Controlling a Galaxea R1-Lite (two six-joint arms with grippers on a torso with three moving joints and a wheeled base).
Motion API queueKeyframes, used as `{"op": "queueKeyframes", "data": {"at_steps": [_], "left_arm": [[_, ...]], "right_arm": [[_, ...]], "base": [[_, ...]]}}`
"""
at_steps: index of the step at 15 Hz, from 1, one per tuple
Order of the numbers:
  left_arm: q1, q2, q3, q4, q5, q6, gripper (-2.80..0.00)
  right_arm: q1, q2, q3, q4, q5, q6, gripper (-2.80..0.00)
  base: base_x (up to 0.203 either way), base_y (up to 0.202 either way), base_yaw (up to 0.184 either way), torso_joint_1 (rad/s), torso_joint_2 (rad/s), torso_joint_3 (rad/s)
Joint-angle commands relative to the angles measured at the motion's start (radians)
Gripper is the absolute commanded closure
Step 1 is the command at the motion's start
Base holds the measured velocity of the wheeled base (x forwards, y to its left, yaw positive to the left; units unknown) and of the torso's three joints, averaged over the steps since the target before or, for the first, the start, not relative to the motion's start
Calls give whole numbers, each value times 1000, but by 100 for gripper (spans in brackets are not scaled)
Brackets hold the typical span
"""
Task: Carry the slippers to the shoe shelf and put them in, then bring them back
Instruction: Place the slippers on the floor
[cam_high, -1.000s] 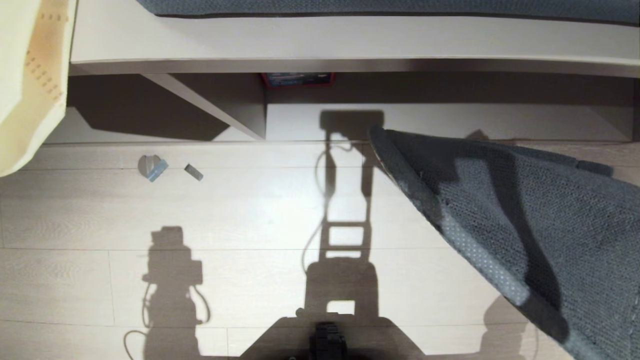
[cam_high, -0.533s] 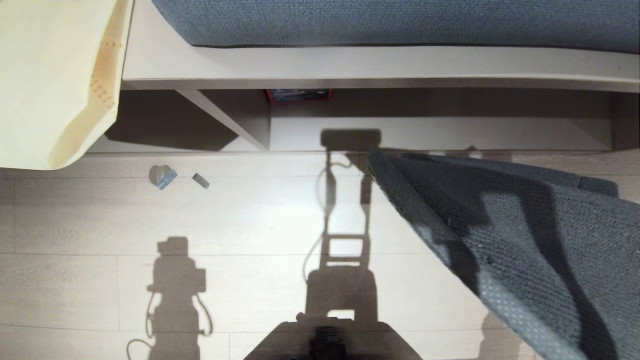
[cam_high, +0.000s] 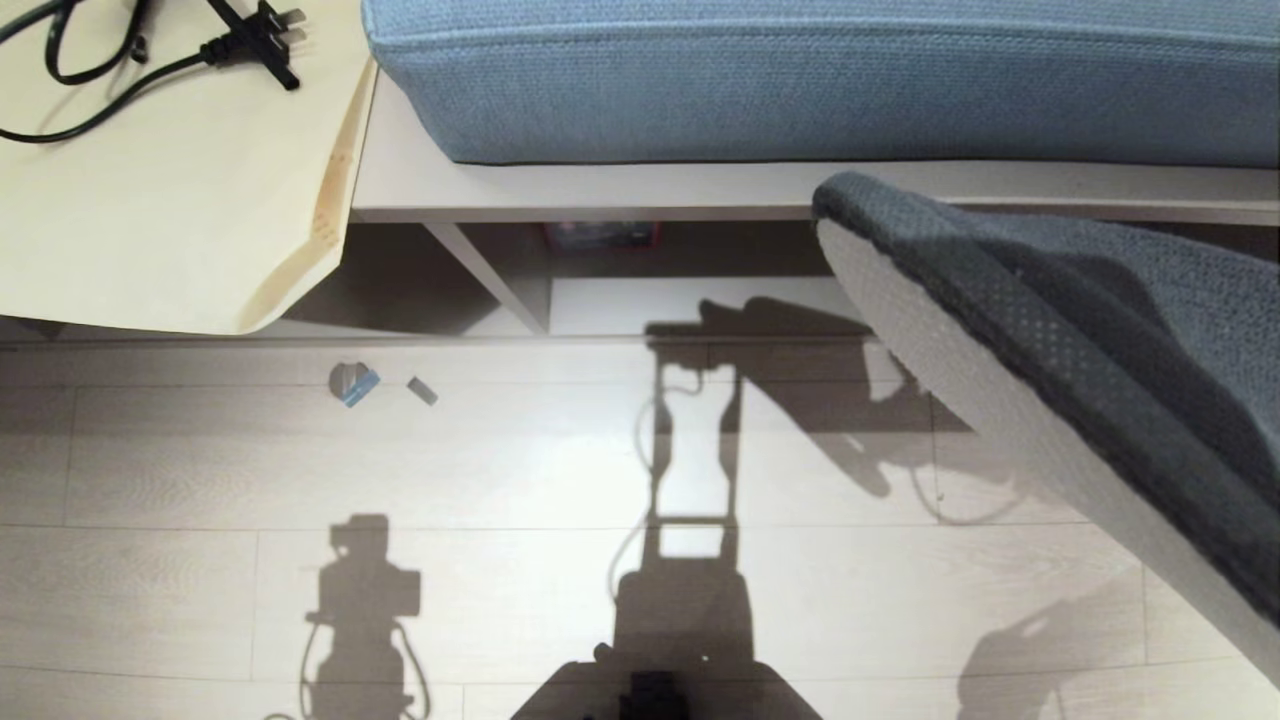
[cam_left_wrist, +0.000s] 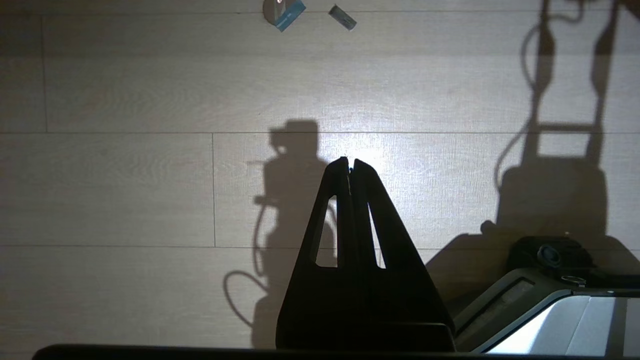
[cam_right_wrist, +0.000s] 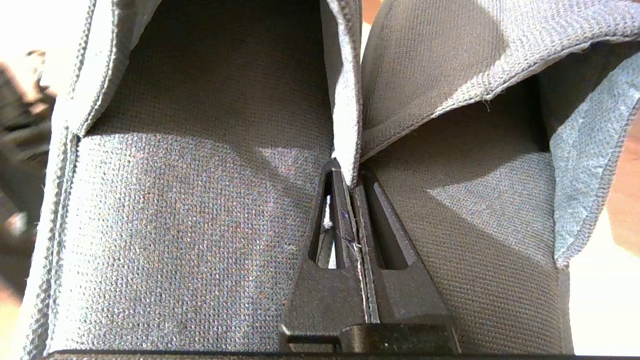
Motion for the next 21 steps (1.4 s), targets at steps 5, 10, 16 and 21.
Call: {"op": "queueKeyframes", "data": {"at_steps": [5, 10, 16, 21], "left_arm": [[0, 1, 8, -1, 0, 0, 0], [0, 1, 8, -1, 0, 0, 0], [0, 1, 8, -1, -1, 1, 0], [0, 1, 8, 1, 0, 4, 0]], "right_arm": [[-116, -71, -45, 24, -37, 12, 0], [-212, -137, -127, 139, -37, 18, 0], [-380, -125, -119, 134, -187, -40, 0], [-580, -167, -7, 119, -266, -101, 0]], "base": [[0, 0, 0, 2, 2, 205], [0, 0, 0, -1, 3, 203], [0, 0, 0, 1, 1, 205], [0, 0, 0, 0, 1, 203]]}}
